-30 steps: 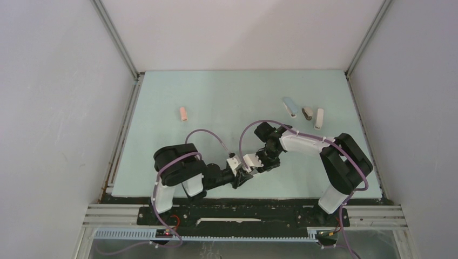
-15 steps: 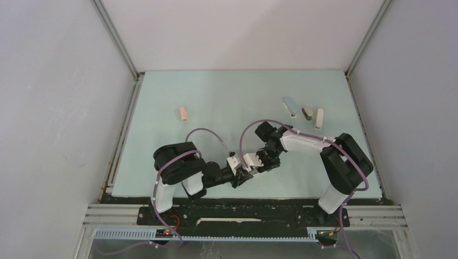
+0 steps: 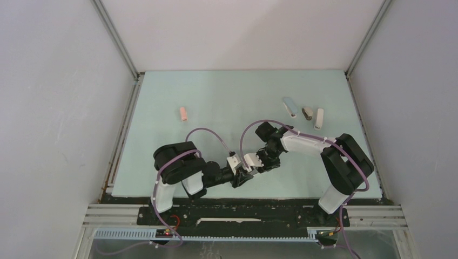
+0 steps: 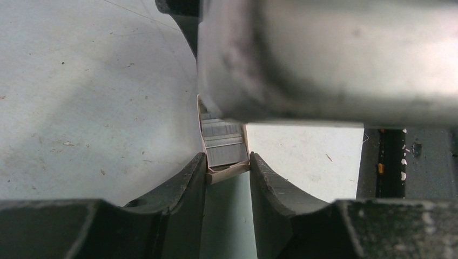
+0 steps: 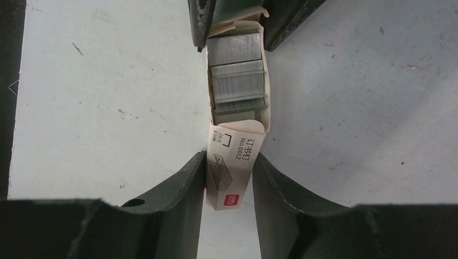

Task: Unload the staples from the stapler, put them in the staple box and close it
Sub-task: Close the staple box at the center of the board.

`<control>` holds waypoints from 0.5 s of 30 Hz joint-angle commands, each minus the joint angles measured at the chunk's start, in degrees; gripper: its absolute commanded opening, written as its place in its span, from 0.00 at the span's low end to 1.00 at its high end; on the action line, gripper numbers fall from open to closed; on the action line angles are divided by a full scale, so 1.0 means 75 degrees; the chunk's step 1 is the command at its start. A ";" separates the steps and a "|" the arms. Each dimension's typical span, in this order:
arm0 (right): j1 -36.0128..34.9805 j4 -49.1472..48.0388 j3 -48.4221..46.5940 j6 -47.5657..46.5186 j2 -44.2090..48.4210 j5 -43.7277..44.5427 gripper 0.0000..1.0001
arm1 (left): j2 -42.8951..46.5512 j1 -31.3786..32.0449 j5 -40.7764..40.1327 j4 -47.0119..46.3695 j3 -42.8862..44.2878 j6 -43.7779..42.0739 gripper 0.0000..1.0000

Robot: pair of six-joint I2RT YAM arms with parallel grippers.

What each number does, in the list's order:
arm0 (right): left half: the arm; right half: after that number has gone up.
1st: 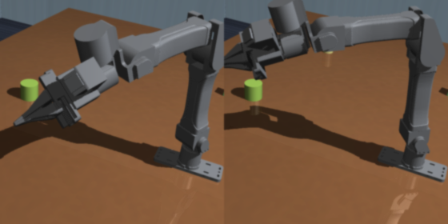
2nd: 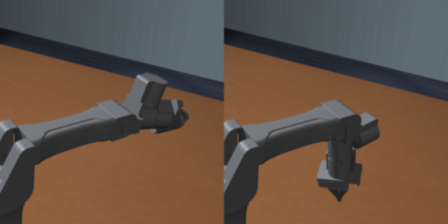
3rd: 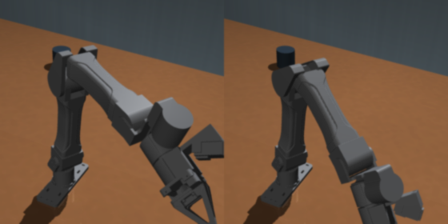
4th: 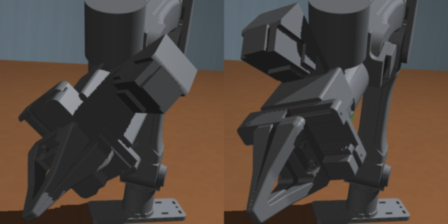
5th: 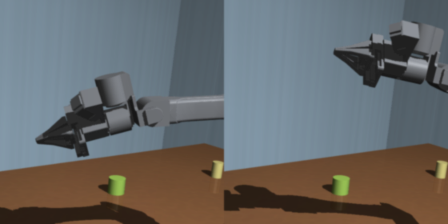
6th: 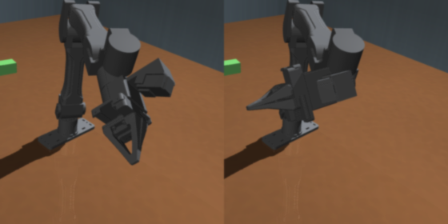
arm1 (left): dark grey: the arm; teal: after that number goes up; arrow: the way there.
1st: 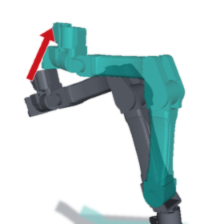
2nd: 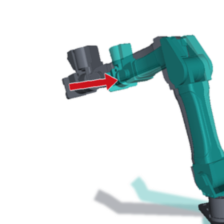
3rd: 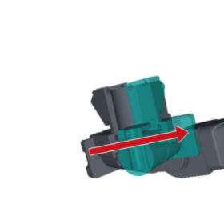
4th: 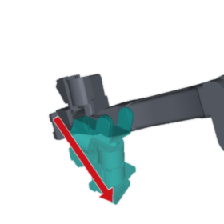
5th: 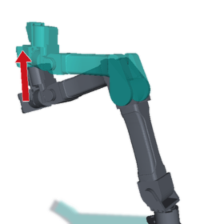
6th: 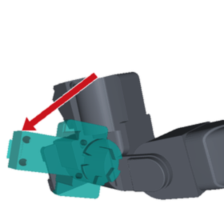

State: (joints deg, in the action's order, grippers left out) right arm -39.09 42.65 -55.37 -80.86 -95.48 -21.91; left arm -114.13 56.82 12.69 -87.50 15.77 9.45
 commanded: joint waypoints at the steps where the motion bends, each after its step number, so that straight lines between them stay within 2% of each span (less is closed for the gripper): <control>1: -0.0115 -0.0503 0.0129 -0.0304 0.0038 -0.0659 0.45 | -0.0231 -0.0004 0.0131 0.0186 0.0119 -0.0003 0.41; 7: -0.0235 -0.0456 0.0129 -0.0350 0.0018 -0.0747 0.44 | -0.0191 -0.0004 0.0091 0.0191 0.0131 0.0028 0.43; 11: -0.0250 -0.0479 0.0130 -0.0332 -0.0012 -0.0745 0.44 | -0.0208 -0.0004 0.0102 0.0193 0.0155 0.0029 0.41; 15: -0.0175 -0.0476 0.0131 -0.0272 0.0001 -0.0856 0.48 | -0.0267 -0.0004 0.0047 0.0194 0.0157 -0.0003 0.42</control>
State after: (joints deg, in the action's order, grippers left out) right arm -39.66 42.04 -55.24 -82.11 -95.46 -23.31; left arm -114.26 56.82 12.78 -87.33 16.21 9.61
